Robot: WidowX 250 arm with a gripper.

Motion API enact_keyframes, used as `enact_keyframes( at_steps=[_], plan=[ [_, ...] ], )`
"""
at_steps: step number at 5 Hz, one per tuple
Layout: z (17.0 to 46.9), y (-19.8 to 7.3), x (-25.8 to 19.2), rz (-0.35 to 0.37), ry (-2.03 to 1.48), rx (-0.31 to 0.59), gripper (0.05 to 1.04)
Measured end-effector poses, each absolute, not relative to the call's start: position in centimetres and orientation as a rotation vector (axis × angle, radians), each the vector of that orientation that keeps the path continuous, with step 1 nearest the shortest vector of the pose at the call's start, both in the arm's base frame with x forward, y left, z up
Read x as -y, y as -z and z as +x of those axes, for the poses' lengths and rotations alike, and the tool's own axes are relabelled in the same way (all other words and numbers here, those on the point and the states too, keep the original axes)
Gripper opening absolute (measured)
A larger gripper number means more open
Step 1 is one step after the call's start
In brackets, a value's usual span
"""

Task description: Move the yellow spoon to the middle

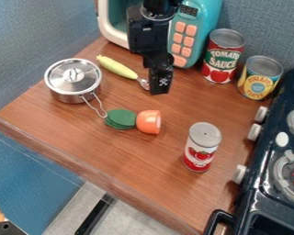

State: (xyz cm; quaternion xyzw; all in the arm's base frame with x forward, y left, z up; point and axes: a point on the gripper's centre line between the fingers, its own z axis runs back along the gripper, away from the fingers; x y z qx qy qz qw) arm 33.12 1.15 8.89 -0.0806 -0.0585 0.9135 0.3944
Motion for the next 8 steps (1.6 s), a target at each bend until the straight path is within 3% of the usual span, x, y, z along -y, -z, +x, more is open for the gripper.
enact_keyframes(
  at_steps=[1,2,3,4,5,6,8],
  plan=[
    [32.9,-7.9,-1.1,-0.164,-2.317,0.124,1.001],
    [33.0,-7.6,-4.0,-0.118,-2.348,0.085,1.001],
    [33.9,-7.1,-6.7,-0.017,-2.263,0.042,1.000],
    [35.1,-7.6,-9.7,0.019,-2.185,0.016,1.000],
    [37.0,-7.0,-11.0,0.065,-2.065,0.009,1.000],
    [39.2,-6.5,-11.7,0.057,-1.959,0.021,1.000],
    [40.7,-4.1,-13.1,0.111,-1.899,0.070,1.000]
  ],
)
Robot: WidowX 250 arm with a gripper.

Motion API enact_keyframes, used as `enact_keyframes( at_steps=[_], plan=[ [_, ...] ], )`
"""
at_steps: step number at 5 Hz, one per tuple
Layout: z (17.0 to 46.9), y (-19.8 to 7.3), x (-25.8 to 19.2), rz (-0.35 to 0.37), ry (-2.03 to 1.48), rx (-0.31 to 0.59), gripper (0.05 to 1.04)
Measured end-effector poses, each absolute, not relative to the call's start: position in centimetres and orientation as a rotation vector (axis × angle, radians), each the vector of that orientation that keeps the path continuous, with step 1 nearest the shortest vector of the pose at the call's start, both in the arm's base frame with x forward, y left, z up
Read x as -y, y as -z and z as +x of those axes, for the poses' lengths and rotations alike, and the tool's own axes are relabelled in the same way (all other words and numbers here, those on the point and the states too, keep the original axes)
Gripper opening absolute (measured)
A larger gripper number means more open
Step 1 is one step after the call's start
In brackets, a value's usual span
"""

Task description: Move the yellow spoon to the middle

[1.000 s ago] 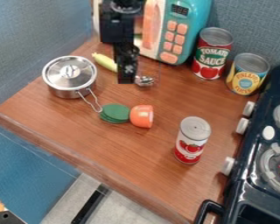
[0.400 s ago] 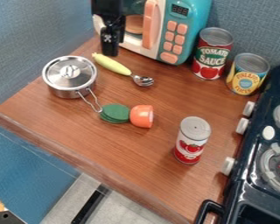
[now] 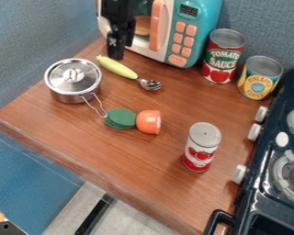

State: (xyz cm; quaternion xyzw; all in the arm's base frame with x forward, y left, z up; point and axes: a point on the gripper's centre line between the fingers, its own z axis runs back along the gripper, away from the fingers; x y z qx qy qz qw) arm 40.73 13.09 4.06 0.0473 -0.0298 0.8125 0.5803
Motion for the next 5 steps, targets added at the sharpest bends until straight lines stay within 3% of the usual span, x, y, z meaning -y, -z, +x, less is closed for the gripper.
enact_keyframes(
  at_steps=[1,4,5],
  plan=[
    [41.0,-3.1,-13.7,0.135,-1.894,0.109,1.000],
    [41.8,-0.2,-13.8,0.114,-1.907,0.086,1.000],
    [42.0,0.3,-14.1,0.115,-1.925,0.069,0.948]
  ],
)
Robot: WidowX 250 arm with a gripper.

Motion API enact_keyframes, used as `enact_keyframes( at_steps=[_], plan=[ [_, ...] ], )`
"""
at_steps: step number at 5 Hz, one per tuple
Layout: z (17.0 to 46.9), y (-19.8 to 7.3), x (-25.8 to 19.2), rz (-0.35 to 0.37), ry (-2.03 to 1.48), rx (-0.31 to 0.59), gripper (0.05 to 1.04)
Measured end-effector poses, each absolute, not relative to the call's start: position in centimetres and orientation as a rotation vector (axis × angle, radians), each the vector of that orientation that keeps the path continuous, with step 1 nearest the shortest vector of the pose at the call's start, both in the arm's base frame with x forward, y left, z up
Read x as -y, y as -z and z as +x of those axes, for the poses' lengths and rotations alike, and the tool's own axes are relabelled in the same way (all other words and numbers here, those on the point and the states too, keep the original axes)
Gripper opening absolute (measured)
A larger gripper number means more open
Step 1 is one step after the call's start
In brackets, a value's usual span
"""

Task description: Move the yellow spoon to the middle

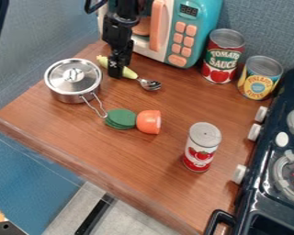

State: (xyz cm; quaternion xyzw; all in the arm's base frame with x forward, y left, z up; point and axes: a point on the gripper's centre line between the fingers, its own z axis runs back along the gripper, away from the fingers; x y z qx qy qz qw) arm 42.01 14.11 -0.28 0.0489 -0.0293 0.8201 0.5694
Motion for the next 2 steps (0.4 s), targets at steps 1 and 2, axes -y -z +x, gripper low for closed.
enact_keyframes(
  at_steps=[1,2],
  plan=[
    [41.95,0.29,-14.50,0.110,-1.952,0.073,0.662],
    [41.91,0.32,-14.51,0.112,-1.954,0.072,0.447]
  ],
)
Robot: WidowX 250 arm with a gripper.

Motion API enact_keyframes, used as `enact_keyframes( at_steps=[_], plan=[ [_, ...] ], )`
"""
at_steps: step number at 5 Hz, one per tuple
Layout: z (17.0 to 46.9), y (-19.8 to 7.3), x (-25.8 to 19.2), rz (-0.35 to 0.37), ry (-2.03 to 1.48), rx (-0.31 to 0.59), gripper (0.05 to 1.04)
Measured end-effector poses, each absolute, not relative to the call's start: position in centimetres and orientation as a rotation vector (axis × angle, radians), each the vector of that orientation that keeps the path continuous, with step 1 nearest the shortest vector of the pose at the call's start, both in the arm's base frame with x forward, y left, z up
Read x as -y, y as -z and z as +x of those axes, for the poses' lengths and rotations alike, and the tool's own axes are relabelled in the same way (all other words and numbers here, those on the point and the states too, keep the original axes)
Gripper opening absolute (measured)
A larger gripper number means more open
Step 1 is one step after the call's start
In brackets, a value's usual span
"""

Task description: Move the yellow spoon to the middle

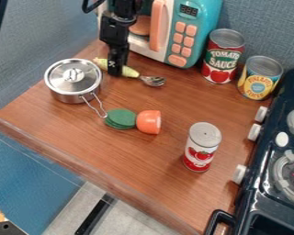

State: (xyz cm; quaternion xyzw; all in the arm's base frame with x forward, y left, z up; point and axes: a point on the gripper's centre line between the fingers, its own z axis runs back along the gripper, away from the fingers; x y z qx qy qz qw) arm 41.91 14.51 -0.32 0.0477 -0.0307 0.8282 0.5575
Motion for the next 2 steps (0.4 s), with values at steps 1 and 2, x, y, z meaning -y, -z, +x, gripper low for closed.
enact_keyframes(
  at_steps=[1,2],
  plan=[
    [41.65,0.44,-14.45,0.113,-1.946,0.083,0.414],
    [40.95,0.15,-13.89,0.121,-1.913,0.071,0.411]
  ],
)
